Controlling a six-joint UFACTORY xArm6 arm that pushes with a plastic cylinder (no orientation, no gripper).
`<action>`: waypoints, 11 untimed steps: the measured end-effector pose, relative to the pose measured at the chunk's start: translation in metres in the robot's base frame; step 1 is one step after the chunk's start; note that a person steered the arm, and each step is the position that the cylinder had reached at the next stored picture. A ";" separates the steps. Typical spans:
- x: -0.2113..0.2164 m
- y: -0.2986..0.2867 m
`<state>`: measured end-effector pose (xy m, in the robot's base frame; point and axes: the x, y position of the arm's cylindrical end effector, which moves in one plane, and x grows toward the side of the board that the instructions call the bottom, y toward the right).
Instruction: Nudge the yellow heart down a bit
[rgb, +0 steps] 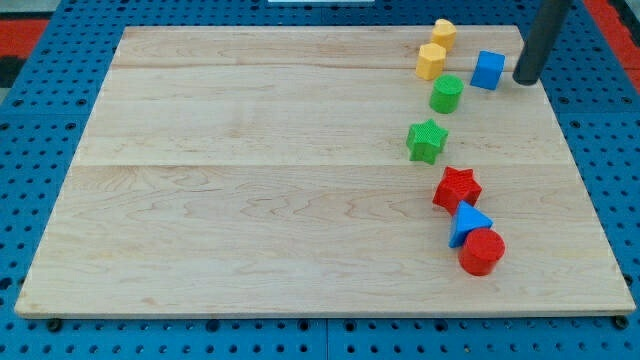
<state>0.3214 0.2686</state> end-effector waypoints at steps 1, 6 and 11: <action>0.005 -0.015; -0.130 -0.017; -0.129 -0.067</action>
<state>0.1926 0.2014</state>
